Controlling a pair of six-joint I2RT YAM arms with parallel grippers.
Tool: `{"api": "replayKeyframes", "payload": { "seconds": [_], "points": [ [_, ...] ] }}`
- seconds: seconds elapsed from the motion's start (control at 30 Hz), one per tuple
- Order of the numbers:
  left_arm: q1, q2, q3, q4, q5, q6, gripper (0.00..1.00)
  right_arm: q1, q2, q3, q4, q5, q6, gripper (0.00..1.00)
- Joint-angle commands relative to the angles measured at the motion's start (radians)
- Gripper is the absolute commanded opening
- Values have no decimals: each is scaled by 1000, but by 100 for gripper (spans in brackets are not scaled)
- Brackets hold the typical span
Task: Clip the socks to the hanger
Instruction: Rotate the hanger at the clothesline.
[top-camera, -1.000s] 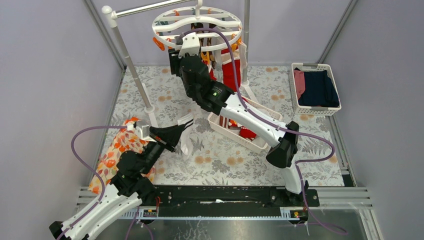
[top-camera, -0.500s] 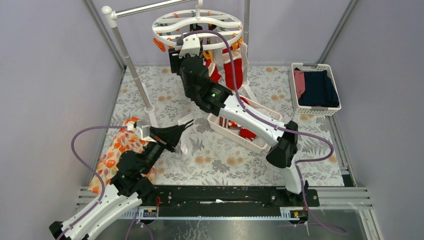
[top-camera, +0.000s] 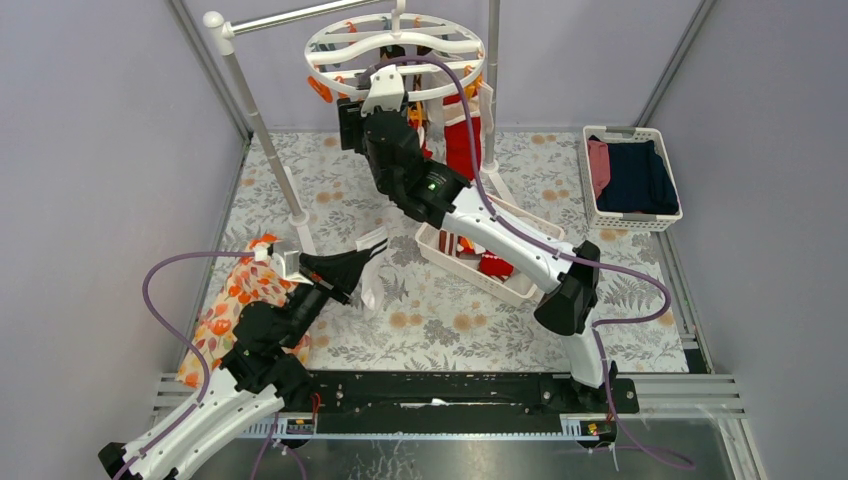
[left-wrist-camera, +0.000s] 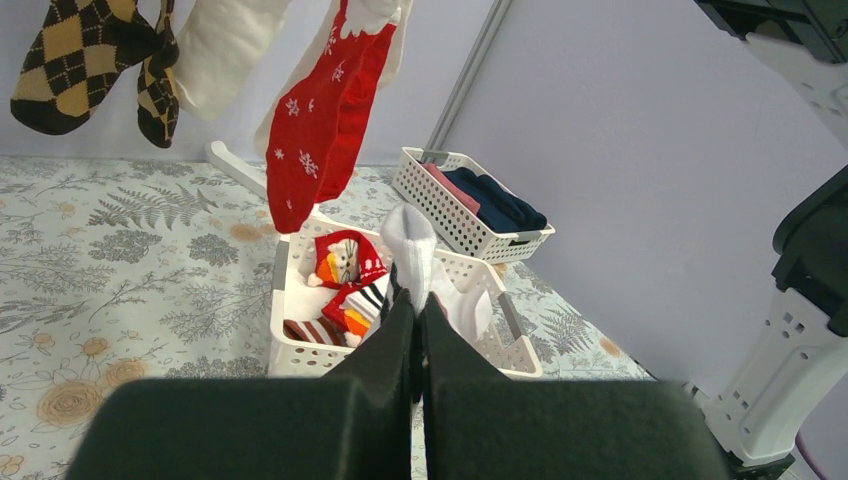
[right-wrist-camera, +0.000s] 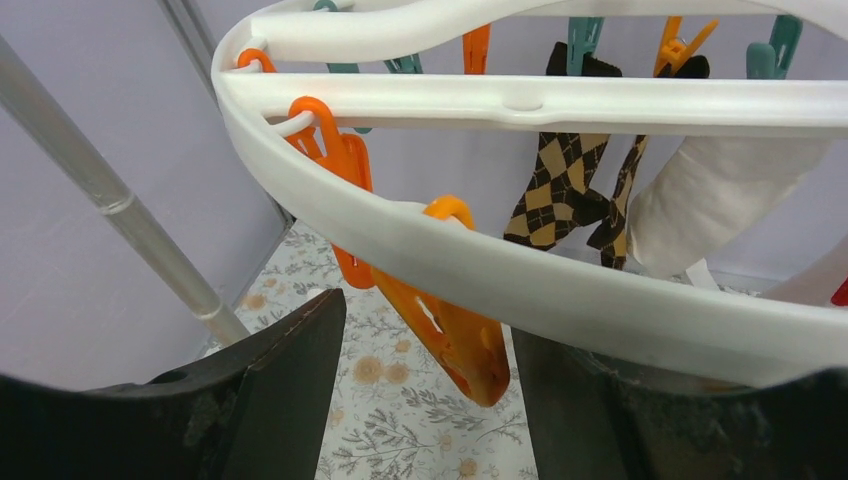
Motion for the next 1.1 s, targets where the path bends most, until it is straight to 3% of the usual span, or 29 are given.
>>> {"api": "replayKeyframes", "payload": {
  "seconds": [0.0,0.37,0.87,1.07],
  "points": [
    [8,-11,-7,21,8,7,0,-21,-75,46,-21,-6,44,69],
    [8,-8,-10,22,5,8,0,-23,-101,49,-98,-39,90,69],
    [8,-1,-9,35,8,9,0,-11,-147,-5,-27,38,-20,68],
    [8,-6,-8,30,8,9,0,-12,-165,-21,-108,-47,53,69]
  ]
}}
